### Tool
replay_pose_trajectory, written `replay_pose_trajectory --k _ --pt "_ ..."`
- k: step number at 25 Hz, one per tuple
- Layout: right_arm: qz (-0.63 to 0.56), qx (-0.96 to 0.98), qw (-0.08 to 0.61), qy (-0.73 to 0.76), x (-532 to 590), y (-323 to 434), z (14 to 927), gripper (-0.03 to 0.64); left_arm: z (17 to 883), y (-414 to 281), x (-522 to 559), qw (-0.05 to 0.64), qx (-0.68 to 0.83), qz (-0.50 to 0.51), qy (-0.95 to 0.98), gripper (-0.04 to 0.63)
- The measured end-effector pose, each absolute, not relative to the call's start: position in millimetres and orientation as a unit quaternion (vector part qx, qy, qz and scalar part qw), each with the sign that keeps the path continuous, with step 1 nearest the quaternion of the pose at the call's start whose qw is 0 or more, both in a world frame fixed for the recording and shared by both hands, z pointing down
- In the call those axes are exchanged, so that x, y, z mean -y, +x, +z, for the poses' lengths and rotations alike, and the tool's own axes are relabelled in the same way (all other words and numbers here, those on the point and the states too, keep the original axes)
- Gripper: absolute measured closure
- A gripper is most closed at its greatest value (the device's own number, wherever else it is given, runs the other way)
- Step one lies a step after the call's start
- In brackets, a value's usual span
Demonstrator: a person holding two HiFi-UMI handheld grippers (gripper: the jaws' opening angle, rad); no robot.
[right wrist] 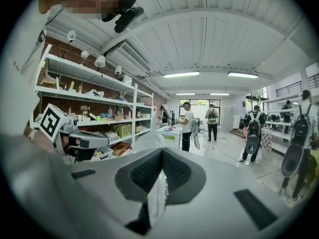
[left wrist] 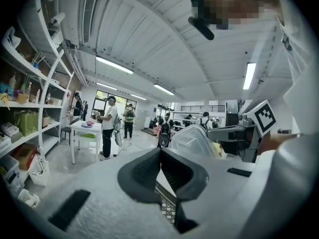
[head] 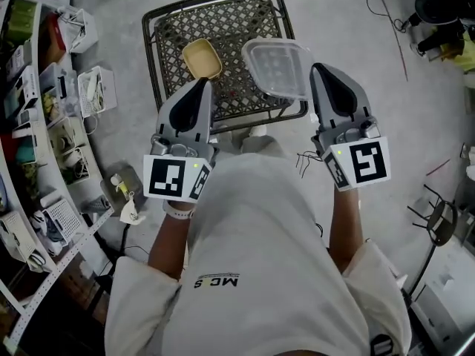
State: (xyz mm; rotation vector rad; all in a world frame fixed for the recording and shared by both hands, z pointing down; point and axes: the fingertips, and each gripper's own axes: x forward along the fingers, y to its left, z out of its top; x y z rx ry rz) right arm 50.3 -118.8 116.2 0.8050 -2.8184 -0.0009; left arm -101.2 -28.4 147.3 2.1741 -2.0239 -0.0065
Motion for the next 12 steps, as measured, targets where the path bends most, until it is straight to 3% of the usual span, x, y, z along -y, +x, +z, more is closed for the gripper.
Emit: replay_pose_trajectory --k 12 --pt "-0.033 0.945 0.021 0.325 107.7 82.8 63.2 0.6 95.6 -94.4 22.8 0.024 0.678 -0.013 0.734 0.571"
